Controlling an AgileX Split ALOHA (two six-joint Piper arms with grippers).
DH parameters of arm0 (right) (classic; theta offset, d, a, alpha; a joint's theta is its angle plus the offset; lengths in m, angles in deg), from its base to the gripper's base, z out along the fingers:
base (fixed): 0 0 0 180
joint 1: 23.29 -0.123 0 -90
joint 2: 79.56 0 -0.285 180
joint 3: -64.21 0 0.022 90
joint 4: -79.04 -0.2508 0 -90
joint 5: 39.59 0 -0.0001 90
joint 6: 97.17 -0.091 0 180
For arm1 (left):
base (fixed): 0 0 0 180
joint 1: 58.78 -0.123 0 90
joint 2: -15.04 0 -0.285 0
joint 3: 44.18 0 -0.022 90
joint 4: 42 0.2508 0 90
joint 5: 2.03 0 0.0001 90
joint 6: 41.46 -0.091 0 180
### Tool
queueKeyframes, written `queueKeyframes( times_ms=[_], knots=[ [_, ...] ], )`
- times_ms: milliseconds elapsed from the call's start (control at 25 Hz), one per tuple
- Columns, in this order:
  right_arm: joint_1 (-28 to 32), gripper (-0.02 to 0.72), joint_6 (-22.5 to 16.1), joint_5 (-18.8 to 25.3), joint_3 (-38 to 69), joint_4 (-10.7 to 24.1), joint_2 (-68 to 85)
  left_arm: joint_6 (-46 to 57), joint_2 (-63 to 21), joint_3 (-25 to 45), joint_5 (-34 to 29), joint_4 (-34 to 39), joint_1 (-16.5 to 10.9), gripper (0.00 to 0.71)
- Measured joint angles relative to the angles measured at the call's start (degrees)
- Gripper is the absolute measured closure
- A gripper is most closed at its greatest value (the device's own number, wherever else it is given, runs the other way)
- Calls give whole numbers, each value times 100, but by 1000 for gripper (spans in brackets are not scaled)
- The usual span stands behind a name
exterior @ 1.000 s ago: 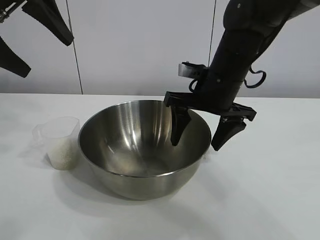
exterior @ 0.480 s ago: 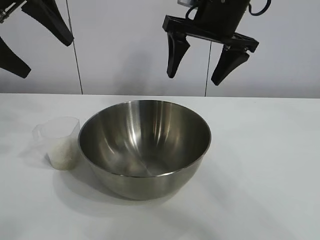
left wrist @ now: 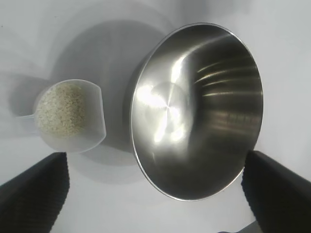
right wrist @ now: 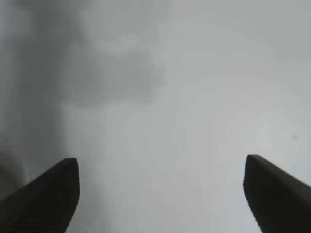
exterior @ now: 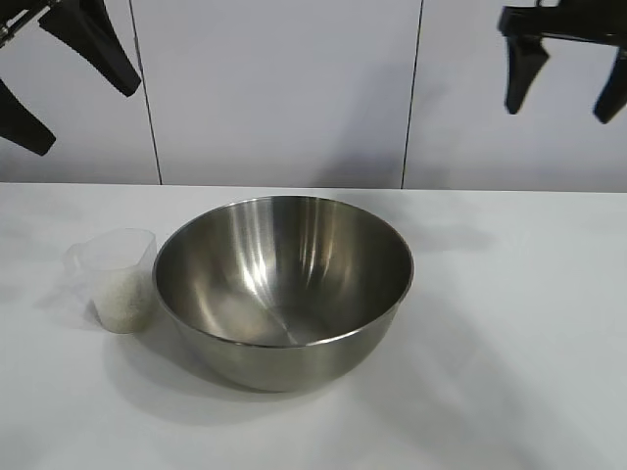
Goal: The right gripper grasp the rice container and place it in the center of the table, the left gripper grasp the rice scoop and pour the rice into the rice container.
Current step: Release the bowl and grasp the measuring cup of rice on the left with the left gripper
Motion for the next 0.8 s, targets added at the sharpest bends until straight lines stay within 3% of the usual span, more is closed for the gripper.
queueKeyframes(
  times_ms=[120,240,480,600,800],
  knots=[
    [367,108,156,0,59,14,146,0,0,0,0,6,0,16],
    [472,156,337,0,394,-274,601,0,0,0,0,17,0,16],
    [472,169,575,12,1622,-447,2111,0,0,0,0,17,0,16],
    [472,169,703,-7,2261,-814,3206,0,0,0,0,17,0,16],
    [458,191,1373,-447,3547,-1553,5604,0,0,0,-43,17,0,16]
  ],
)
